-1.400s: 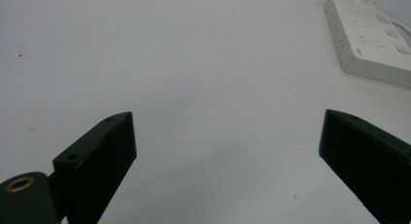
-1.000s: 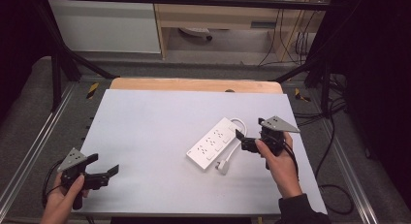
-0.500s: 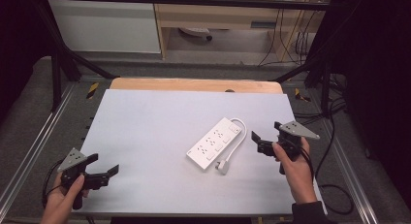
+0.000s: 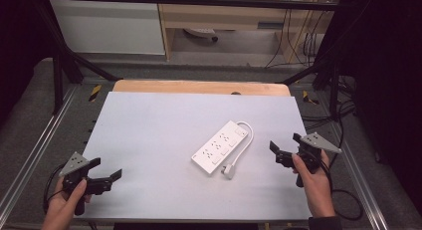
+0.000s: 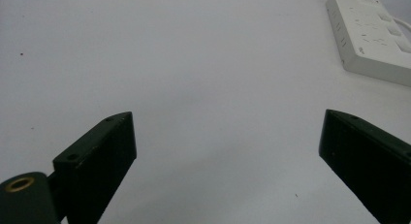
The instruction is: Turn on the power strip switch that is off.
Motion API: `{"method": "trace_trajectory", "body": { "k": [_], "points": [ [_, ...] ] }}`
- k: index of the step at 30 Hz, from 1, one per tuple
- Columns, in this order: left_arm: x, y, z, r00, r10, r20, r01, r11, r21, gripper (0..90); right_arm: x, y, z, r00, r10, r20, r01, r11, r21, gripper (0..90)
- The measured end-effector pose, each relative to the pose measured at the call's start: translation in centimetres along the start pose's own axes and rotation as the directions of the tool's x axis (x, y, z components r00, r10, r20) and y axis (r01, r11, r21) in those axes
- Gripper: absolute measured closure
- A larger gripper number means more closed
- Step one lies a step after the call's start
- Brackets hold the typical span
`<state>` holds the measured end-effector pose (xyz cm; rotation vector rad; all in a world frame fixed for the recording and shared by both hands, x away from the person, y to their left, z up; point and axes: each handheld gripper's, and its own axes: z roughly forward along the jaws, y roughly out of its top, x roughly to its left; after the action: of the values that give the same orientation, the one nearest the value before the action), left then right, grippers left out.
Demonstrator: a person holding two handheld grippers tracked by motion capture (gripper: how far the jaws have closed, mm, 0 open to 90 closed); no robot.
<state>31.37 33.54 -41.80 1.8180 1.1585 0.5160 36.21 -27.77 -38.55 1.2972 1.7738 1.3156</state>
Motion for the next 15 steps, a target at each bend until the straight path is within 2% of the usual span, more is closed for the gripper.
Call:
{"method": "trace_trajectory", "body": {
  "k": [6, 11, 13, 15],
  "points": [
    [0.0, 0.0, 0.0, 1.0000, 0.001, 0.000, -0.001, 1.0000, -0.001, 6.3, -0.8, -1.9, 0.1, 0.9998, 0.011, 0.016, -0.011, 0.999, 0.035, 5.8],
    [0.0, 0.0, 0.0, 1.0000, 0.004, -0.001, -0.004, 1.0000, -0.002, 6.2, -1.1, -4.3, 1.1, 0.9996, 0.016, 0.022, -0.019, 0.993, 0.113, 6.1],
    [0.0, 0.0, 0.0, 1.0000, 0.005, 0.000, -0.005, 1.0000, -0.002, 6.2, -0.7, -5.1, 1.7, 0.9998, -0.019, 0.003, 0.018, 0.985, 0.174, 5.1],
    [-0.1, 0.0, 0.0, 1.0000, 0.006, 0.000, -0.006, 1.0000, -0.002, 6.2, -0.1, -5.8, 2.5, 0.9982, -0.053, -0.029, 0.059, 0.970, 0.236, 5.2]
  ]
}}
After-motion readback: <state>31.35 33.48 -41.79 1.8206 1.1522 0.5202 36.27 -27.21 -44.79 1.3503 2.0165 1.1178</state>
